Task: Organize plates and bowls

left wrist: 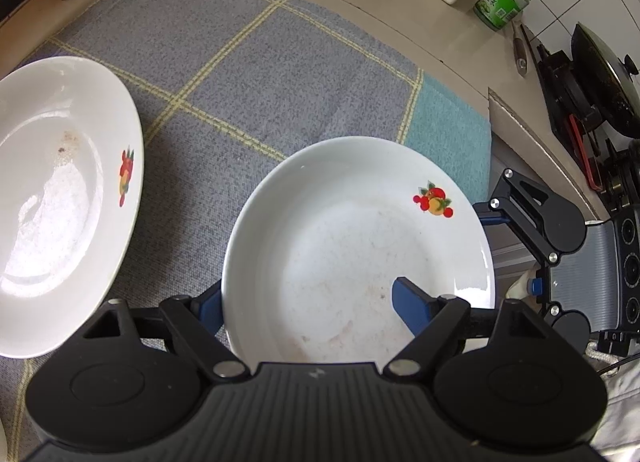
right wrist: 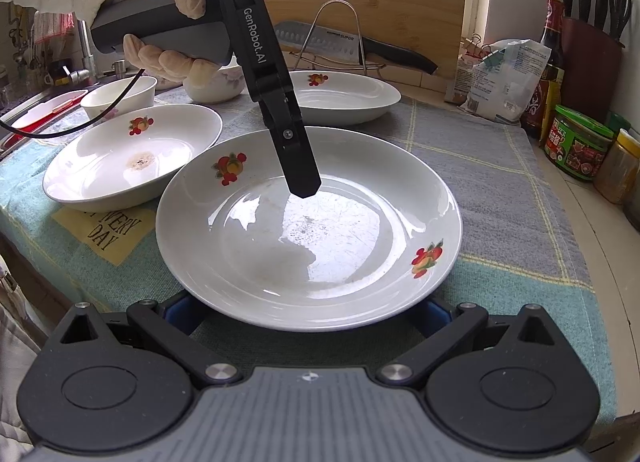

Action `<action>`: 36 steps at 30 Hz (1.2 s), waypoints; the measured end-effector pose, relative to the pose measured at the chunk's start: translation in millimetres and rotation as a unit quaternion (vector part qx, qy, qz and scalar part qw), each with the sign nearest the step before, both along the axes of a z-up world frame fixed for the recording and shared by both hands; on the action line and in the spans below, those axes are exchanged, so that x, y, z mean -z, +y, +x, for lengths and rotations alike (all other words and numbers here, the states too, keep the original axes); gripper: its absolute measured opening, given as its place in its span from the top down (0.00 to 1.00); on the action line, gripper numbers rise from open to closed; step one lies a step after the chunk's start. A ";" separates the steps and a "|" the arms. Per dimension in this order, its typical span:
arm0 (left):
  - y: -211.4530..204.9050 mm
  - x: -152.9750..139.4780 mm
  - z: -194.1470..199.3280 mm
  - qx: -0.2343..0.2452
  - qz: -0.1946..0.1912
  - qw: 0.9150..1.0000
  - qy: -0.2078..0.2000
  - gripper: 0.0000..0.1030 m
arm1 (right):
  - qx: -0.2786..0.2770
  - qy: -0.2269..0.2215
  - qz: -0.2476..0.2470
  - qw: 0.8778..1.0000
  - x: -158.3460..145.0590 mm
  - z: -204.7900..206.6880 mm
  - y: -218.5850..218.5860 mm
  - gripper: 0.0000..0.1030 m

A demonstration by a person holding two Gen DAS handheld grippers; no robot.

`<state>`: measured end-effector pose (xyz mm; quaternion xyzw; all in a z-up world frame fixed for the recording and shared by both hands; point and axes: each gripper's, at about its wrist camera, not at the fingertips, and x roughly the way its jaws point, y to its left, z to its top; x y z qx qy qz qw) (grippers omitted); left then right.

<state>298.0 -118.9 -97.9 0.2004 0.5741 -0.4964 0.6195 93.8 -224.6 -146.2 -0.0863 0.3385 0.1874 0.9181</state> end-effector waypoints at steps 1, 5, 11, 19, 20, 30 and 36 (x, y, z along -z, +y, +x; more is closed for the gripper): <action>-0.2 0.0 0.1 0.000 0.000 1.000 0.000 0.19 | 0.000 0.000 0.000 1.000 0.1 0.0 -0.2 0.00; -0.9 -0.2 0.3 0.000 0.000 1.000 0.000 0.19 | -0.006 0.003 0.000 1.000 -0.1 1.5 -0.8 0.00; -0.6 0.0 -0.2 -0.001 0.000 1.000 -0.002 0.19 | -0.012 0.005 -0.014 1.000 -3.2 1.0 -0.6 0.00; -3.7 -0.4 -0.6 0.000 0.008 1.000 -0.004 0.19 | -0.010 0.013 -0.022 1.000 -4.7 3.1 0.0 0.00; -4.1 -0.4 -1.1 0.000 0.009 1.000 -0.005 0.19 | -0.010 0.014 -0.023 1.000 -4.9 3.1 0.0 0.00; -7.1 -5.9 -2.2 -0.006 0.006 1.000 -0.019 0.19 | -0.008 0.014 -0.028 0.999 -9.5 3.5 -1.8 0.00; -8.4 -9.2 -0.6 -0.013 0.001 1.000 -0.025 0.19 | -0.012 0.010 -0.031 0.999 -14.2 5.5 -6.4 0.00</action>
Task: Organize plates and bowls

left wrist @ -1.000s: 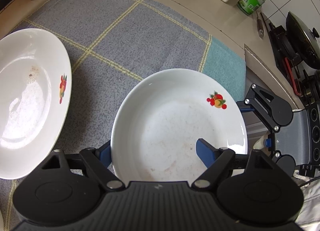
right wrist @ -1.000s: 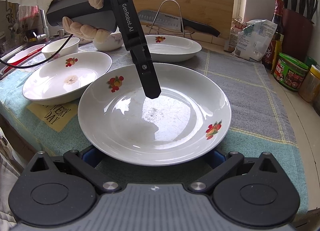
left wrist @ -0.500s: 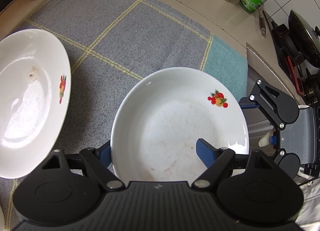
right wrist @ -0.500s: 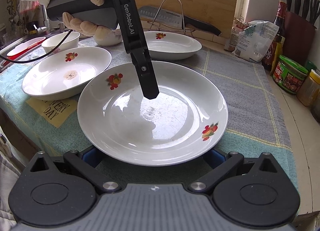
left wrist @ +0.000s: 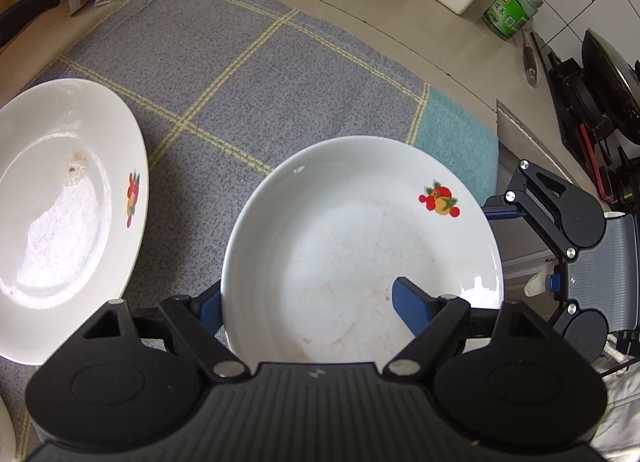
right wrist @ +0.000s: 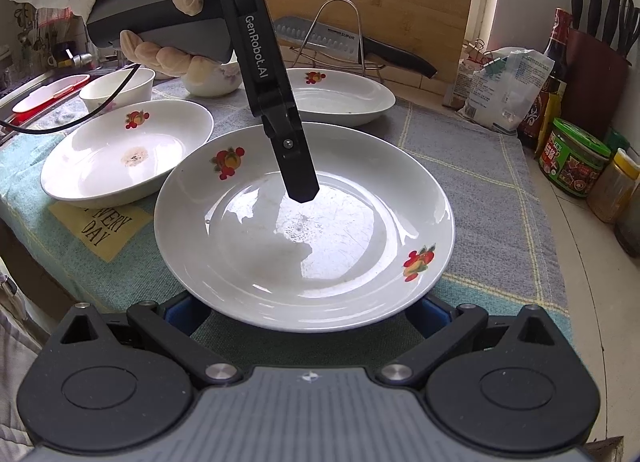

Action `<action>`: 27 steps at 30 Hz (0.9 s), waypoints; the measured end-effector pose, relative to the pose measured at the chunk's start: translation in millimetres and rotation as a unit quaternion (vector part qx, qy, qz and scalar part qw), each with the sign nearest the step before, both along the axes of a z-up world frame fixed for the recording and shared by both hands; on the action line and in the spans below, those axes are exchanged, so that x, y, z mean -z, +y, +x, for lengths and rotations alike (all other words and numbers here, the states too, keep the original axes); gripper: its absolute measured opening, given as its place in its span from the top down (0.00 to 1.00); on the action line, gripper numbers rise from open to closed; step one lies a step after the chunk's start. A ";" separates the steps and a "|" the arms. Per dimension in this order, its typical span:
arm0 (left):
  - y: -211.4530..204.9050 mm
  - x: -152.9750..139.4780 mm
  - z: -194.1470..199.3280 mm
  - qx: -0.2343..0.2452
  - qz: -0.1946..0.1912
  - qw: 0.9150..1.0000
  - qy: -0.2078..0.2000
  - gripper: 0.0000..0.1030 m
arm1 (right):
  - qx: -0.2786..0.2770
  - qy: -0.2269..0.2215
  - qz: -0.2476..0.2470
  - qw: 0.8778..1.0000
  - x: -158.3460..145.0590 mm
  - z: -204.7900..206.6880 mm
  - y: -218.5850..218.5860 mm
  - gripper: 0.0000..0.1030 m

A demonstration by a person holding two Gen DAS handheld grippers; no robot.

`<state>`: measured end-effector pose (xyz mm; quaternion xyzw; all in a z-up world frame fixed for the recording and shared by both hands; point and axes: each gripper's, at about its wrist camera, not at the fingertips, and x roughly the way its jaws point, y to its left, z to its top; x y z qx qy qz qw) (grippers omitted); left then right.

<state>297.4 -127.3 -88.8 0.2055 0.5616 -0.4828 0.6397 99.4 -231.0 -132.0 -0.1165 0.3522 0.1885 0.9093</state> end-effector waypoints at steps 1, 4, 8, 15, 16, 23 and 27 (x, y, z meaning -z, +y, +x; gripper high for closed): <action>-0.8 -0.7 0.3 -0.003 -0.003 1.000 -0.001 0.19 | 0.000 -0.001 0.000 1.000 -0.8 0.4 -1.3 0.00; -5.5 -3.4 1.7 -0.011 -0.011 1.000 -0.003 0.19 | 0.001 -0.001 0.002 1.000 -3.2 3.1 -7.2 0.00; -13.3 -6.7 5.3 -0.013 -0.018 1.000 -0.008 0.19 | 0.000 -0.002 -0.004 1.000 -4.4 8.8 -14.1 0.00; -33.1 -9.1 15.3 -0.024 -0.024 0.999 -0.023 0.19 | -0.007 -0.005 -0.013 1.000 -2.3 30.1 -29.6 0.00; -36.3 -9.6 17.9 -0.026 -0.026 0.999 -0.023 0.19 | -0.007 -0.005 -0.013 1.000 -1.4 33.2 -32.3 0.00; -58.8 -7.7 34.5 -0.030 -0.028 0.999 -0.034 0.19 | -0.003 -0.008 -0.015 1.000 -0.3 52.5 -53.1 0.00; -71.4 -4.8 46.2 -0.031 -0.029 0.998 -0.035 0.19 | 0.001 -0.007 -0.014 1.000 1.1 64.6 -63.6 0.00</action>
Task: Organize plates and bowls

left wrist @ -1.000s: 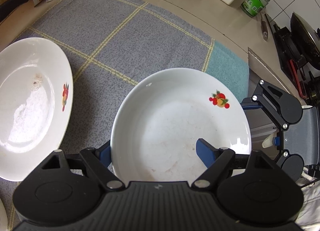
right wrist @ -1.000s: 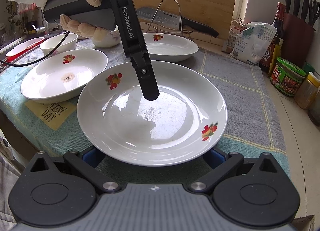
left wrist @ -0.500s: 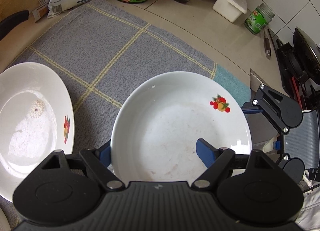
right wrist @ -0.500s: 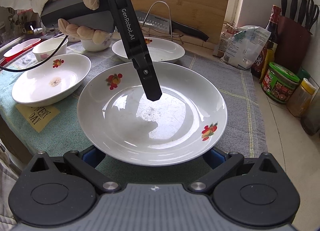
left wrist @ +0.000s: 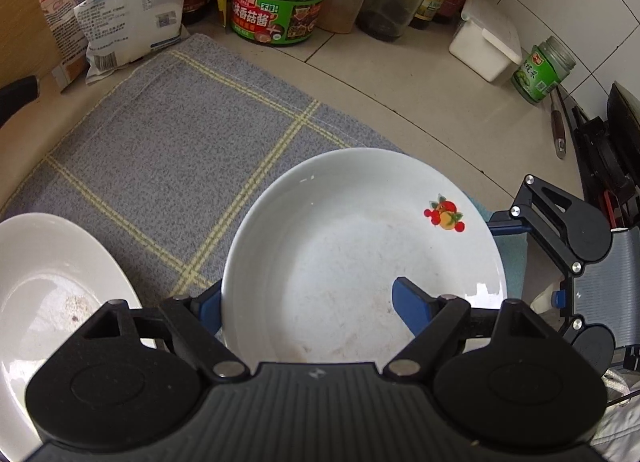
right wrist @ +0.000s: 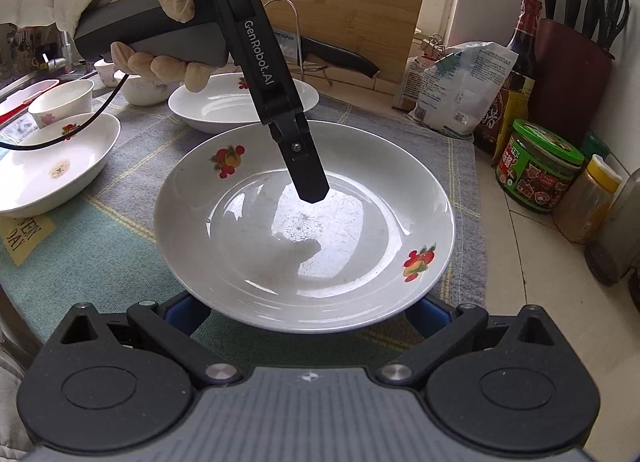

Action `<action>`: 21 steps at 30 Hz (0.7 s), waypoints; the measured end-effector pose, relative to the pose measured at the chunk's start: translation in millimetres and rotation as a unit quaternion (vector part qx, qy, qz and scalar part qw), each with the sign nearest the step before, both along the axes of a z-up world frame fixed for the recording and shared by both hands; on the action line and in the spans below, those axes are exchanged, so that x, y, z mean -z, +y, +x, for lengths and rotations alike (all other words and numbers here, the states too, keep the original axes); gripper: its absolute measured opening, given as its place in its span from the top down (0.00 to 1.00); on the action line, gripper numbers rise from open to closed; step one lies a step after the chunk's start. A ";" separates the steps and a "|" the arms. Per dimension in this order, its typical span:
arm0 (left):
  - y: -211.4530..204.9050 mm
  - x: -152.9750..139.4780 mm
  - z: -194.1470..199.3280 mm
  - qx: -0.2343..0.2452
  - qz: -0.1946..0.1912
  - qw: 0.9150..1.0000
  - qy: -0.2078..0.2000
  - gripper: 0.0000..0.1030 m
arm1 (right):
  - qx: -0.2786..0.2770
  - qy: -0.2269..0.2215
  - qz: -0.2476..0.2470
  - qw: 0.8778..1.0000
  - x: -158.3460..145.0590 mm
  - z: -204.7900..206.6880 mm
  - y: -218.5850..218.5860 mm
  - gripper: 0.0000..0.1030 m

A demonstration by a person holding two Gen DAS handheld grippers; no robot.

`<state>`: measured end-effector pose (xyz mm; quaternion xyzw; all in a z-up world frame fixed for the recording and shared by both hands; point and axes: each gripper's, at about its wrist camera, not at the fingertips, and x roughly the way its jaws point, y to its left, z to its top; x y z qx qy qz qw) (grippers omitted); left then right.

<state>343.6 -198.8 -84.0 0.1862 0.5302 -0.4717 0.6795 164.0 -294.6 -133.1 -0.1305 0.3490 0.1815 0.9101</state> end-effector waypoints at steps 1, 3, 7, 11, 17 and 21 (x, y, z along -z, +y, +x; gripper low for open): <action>-2.8 1.0 2.1 0.001 0.000 1.000 -0.002 0.19 | 0.001 -0.001 -0.002 1.000 0.1 2.9 -2.0 0.00; -8.4 2.5 6.4 0.003 0.001 1.000 -0.005 0.19 | 0.005 -0.001 -0.002 1.000 0.3 7.8 -6.6 0.00; -17.3 6.3 14.7 0.005 0.000 1.000 -0.008 0.19 | 0.011 0.001 -0.001 1.000 1.2 17.0 -14.1 0.00; -24.6 11.0 20.8 0.006 -0.001 1.000 -0.008 0.19 | 0.016 0.003 -0.005 1.000 2.9 22.4 -18.4 0.00; -31.0 17.5 24.3 0.008 -0.003 1.000 -0.004 0.19 | 0.019 0.010 -0.006 1.000 6.1 25.7 -24.1 0.00; -33.3 21.6 25.5 0.003 -0.004 1.000 -0.003 0.19 | 0.023 0.014 -0.001 1.000 8.9 26.8 -26.3 0.00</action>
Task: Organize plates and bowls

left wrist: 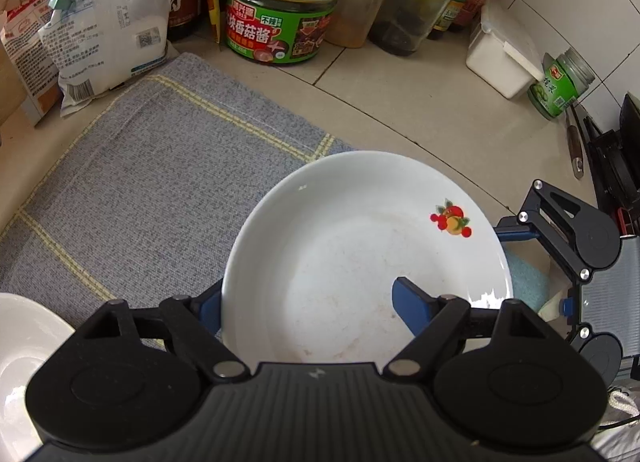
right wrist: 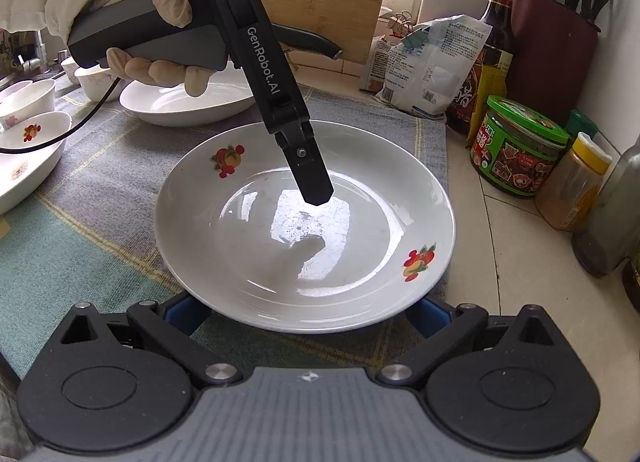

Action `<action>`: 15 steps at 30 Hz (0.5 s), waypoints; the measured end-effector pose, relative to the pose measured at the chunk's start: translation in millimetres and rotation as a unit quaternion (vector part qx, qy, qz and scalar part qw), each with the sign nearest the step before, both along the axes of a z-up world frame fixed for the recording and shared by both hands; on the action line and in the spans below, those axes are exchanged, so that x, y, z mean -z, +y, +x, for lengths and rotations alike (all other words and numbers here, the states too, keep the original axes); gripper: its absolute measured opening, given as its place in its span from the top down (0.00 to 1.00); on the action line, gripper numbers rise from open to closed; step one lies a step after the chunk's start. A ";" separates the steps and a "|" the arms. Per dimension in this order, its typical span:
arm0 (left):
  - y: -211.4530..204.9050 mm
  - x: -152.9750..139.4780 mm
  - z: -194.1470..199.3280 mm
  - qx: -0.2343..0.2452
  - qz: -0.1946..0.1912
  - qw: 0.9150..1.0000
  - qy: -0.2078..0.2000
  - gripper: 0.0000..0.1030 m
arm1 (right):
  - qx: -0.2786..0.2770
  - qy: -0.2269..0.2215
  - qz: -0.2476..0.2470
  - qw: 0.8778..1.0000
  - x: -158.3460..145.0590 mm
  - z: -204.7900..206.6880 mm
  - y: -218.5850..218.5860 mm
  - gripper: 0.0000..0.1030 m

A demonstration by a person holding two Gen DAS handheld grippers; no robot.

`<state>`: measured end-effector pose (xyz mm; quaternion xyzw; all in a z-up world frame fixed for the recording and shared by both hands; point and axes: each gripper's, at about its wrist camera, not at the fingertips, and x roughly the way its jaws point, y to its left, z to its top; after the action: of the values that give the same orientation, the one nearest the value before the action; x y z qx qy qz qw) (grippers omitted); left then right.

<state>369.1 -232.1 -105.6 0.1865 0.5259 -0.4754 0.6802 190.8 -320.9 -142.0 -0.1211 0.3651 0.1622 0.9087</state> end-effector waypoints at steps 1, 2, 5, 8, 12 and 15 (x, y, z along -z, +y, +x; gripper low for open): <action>-0.4 0.5 0.3 0.000 0.000 1.000 0.000 0.19 | 0.002 0.001 0.004 1.000 0.6 0.9 -0.8 0.00; -0.5 0.5 0.7 0.000 -0.001 1.000 -0.001 0.19 | 0.004 0.002 0.005 1.000 1.0 1.2 -1.2 0.00; -0.8 0.6 1.1 -0.003 -0.004 1.000 -0.004 0.19 | 0.008 0.001 0.007 1.000 3.0 1.8 -1.9 0.00; -0.3 -0.8 -2.8 -0.004 -0.003 1.000 -0.021 0.18 | 0.010 0.002 0.007 1.000 2.9 2.3 -1.3 0.00; 5.3 -6.0 -12.1 -0.002 -0.007 0.999 -0.054 0.14 | 0.020 0.003 0.004 1.000 1.9 1.1 1.2 0.00; 13.8 -12.3 -19.1 -0.014 -0.012 0.997 -0.074 0.14 | 0.034 0.005 0.008 0.999 -0.1 -1.5 4.2 0.00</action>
<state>350.0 -218.4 -93.3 0.2056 0.4706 -0.4570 0.7262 189.3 -316.8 -141.9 -0.1010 0.3719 0.1348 0.9128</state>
